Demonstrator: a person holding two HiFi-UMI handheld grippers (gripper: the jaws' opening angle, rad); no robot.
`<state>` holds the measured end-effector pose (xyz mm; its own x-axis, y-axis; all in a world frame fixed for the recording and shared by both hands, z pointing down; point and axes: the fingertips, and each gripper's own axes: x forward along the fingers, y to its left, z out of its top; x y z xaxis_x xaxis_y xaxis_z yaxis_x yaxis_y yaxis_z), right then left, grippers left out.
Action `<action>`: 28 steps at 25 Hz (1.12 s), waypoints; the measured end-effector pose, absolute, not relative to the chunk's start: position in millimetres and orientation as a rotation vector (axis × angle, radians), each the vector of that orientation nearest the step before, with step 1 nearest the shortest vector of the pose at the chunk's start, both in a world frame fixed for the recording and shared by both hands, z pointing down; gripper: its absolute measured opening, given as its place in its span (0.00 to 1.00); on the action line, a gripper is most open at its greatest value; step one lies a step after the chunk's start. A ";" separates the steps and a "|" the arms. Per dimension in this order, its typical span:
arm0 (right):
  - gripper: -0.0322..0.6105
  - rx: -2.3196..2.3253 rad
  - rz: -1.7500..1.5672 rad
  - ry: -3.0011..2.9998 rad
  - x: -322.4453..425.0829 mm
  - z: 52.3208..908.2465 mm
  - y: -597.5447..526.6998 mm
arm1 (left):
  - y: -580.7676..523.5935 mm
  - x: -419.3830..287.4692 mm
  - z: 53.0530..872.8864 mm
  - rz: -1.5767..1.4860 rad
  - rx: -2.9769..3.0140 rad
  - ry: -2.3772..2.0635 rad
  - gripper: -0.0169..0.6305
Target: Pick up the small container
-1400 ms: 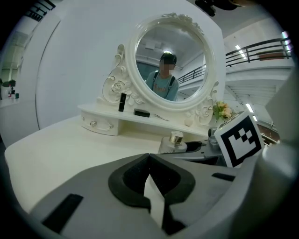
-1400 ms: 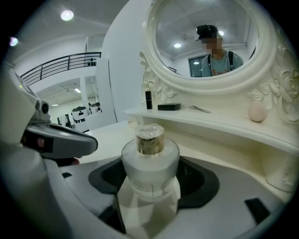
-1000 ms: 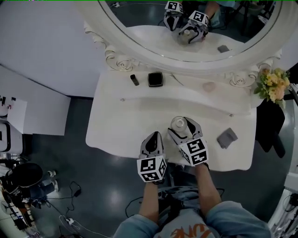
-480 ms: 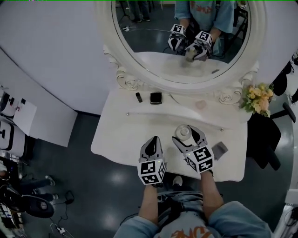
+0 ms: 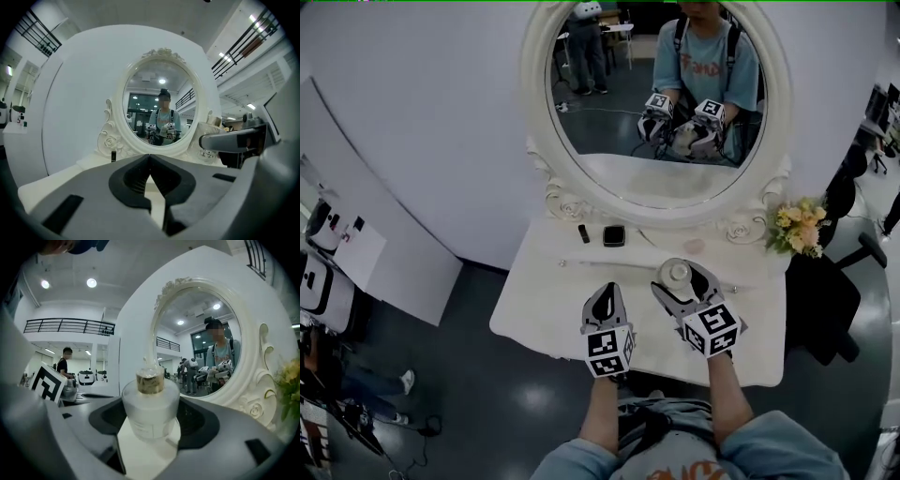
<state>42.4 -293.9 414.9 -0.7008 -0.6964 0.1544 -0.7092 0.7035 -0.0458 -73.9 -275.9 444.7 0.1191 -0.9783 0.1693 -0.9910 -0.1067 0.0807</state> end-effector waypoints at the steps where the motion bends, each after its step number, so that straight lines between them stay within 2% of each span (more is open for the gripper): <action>1: 0.56 1.157 0.156 -2.802 44.2 411.2 -293.8 | -278.0 -72.6 442.2 0.103 2.216 -1.975 0.06; 10: 0.56 1.192 0.139 -2.794 56.4 406.6 -299.9 | -288.7 -57.9 427.7 0.101 2.278 -1.966 0.06; 28: 0.56 1.203 0.129 -2.784 56.1 409.9 -307.1 | -293.0 -84.4 429.7 0.137 2.226 -2.013 0.06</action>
